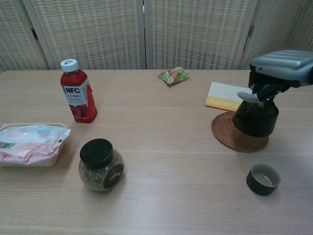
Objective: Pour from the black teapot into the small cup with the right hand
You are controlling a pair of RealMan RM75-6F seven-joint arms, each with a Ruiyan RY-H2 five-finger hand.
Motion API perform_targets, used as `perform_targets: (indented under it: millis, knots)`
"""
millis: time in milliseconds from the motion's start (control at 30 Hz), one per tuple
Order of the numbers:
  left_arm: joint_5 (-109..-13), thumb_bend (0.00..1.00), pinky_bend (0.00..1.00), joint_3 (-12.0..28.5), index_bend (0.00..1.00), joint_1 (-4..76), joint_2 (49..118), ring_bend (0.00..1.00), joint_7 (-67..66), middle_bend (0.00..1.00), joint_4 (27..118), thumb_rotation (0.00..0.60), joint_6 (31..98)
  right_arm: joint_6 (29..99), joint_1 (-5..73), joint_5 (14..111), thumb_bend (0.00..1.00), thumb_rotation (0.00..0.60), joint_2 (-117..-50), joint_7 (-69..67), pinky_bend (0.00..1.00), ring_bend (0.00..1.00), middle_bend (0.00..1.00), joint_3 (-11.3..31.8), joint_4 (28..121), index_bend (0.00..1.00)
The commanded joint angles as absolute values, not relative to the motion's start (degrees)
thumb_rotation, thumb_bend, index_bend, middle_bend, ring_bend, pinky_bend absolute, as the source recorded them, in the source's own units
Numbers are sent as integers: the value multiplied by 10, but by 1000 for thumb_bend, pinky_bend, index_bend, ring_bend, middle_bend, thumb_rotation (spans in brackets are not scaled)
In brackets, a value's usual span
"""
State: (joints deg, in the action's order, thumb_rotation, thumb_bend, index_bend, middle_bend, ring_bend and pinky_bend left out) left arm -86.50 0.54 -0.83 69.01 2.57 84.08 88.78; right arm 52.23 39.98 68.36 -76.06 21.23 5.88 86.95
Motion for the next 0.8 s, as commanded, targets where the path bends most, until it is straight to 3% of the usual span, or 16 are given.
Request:
perform_targets:
  millis: [33, 200, 367, 800]
  knots:
    - [-865, 205, 81, 5, 91, -9, 690, 73, 26, 0, 840, 600, 888, 523, 399, 685, 500, 281, -761, 210, 244, 927, 1000, 59, 870, 1000]
    - [-865, 204, 81, 5, 91, -9, 691, 73, 27, 0, 839, 600, 888, 520, 401, 685, 591, 357, -760, 210, 307, 928, 1000, 58, 869, 1000]
    - [-864, 205, 81, 6, 91, -9, 691, 73, 27, 0, 839, 600, 888, 516, 402, 680, 622, 369, -758, 213, 392, 927, 1000, 58, 872, 1000]
    - [-863, 205, 81, 6, 91, -9, 692, 73, 26, 0, 838, 600, 887, 512, 403, 681, 644, 441, -760, 216, 461, 927, 1000, 51, 870, 1000]
